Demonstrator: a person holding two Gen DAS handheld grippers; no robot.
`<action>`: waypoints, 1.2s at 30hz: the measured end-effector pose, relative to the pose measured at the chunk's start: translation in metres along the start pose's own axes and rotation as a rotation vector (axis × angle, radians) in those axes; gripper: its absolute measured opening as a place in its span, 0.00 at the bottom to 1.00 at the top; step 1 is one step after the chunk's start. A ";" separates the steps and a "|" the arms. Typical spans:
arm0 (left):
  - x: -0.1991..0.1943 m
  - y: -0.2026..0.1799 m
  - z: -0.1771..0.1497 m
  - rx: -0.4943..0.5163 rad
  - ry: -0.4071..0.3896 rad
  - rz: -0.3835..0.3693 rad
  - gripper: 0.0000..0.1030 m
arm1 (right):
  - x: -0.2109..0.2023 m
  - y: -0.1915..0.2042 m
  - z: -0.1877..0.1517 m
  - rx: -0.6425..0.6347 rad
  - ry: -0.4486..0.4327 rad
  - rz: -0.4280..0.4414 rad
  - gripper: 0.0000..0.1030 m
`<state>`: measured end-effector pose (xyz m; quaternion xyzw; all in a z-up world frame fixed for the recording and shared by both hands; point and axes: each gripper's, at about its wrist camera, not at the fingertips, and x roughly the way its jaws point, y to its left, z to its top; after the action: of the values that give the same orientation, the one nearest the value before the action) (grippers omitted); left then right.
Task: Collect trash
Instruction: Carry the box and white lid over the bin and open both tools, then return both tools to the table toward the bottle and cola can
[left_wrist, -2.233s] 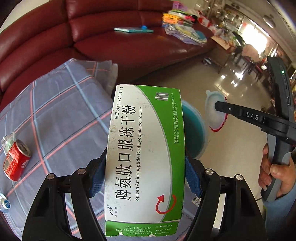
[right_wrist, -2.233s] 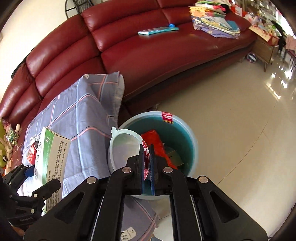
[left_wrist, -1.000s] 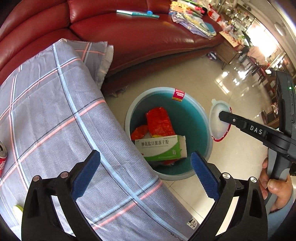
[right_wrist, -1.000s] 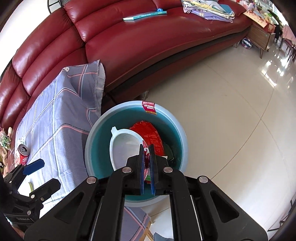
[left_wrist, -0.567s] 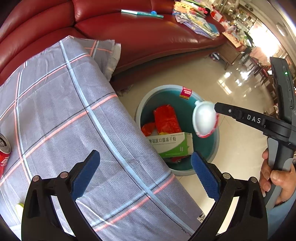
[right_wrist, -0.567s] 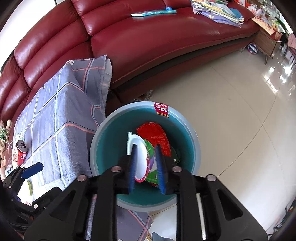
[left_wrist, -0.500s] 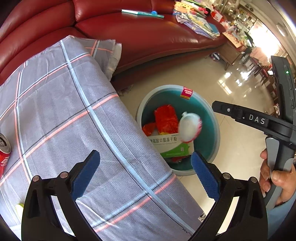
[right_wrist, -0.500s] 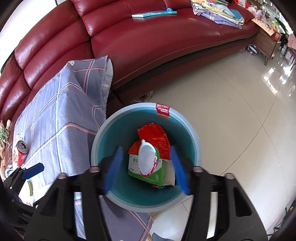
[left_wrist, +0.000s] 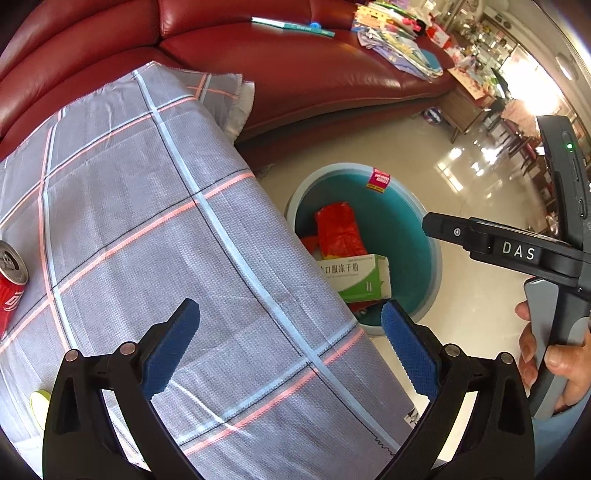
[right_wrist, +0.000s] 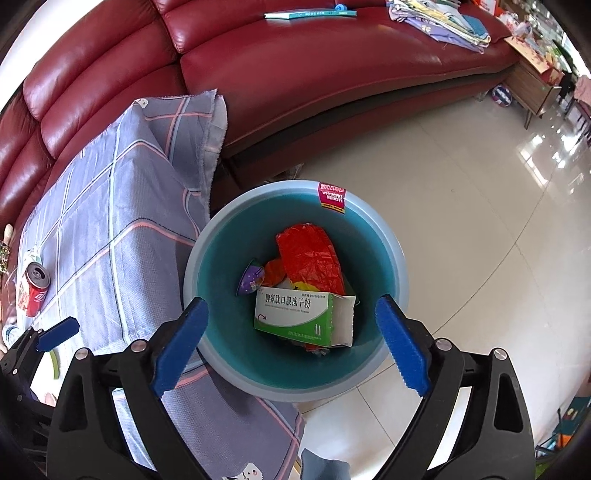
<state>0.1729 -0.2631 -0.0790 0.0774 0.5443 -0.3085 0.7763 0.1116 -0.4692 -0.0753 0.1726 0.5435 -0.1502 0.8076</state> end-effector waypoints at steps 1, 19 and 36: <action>-0.002 0.002 -0.002 -0.003 -0.003 0.003 0.96 | -0.001 0.003 -0.001 -0.005 0.002 0.002 0.85; -0.058 0.063 -0.040 -0.119 -0.065 0.051 0.96 | -0.026 0.079 -0.026 -0.124 0.019 0.051 0.90; -0.113 0.162 -0.094 -0.267 -0.115 0.125 0.96 | -0.041 0.199 -0.050 -0.309 0.037 0.076 0.90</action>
<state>0.1651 -0.0465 -0.0504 -0.0106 0.5294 -0.1882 0.8272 0.1414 -0.2672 -0.0318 0.0695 0.5679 -0.0311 0.8196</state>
